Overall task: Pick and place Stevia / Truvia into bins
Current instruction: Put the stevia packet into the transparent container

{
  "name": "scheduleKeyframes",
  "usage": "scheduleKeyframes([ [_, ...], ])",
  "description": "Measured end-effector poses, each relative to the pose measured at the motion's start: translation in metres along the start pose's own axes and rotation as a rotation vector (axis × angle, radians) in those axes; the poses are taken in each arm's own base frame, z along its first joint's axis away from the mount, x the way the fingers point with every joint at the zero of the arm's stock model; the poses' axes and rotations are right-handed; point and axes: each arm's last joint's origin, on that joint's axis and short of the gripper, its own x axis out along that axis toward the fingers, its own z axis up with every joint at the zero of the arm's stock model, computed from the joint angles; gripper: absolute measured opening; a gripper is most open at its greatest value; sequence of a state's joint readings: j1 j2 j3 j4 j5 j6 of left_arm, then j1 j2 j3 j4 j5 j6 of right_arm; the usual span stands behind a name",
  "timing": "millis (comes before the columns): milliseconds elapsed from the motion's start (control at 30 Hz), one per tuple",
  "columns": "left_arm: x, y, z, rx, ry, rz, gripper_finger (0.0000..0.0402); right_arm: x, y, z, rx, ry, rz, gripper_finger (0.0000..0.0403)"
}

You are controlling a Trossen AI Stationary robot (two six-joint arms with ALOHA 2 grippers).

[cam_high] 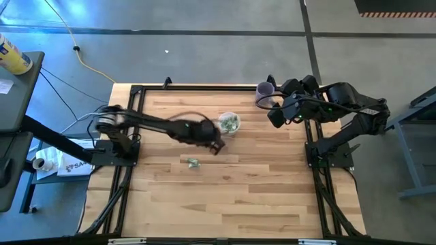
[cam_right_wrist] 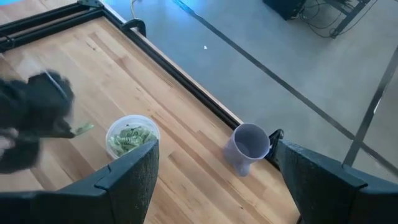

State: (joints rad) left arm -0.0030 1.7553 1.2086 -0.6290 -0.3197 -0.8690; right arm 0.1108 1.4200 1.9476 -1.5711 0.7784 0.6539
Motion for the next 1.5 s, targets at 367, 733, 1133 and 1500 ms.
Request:
scheduleKeyframes([
  [367, 0.003, -0.005, 0.084, 0.2, -0.275, -0.19, 0.0048, 0.0, 0.0, 0.0, 0.046, 0.0, 0.0, 0.0314],
  [733, -0.022, 0.004, 0.103, 0.212, -0.018, -0.3, 0.0159, 0.0, 0.0, 0.0, 0.083, 0.014, 0.017, 0.0314],
  [1133, -0.07, 0.009, -0.072, 0.789, 0.279, -0.084, 0.0168, 0.0, 0.0, 0.0, 0.038, 0.001, 0.002, 0.0314],
  [1500, -0.008, 0.034, -0.101, 1.057, 0.128, -0.237, 0.014, 0.0, 0.0, 0.0, 0.043, 0.0, 0.0, 0.0314],
])
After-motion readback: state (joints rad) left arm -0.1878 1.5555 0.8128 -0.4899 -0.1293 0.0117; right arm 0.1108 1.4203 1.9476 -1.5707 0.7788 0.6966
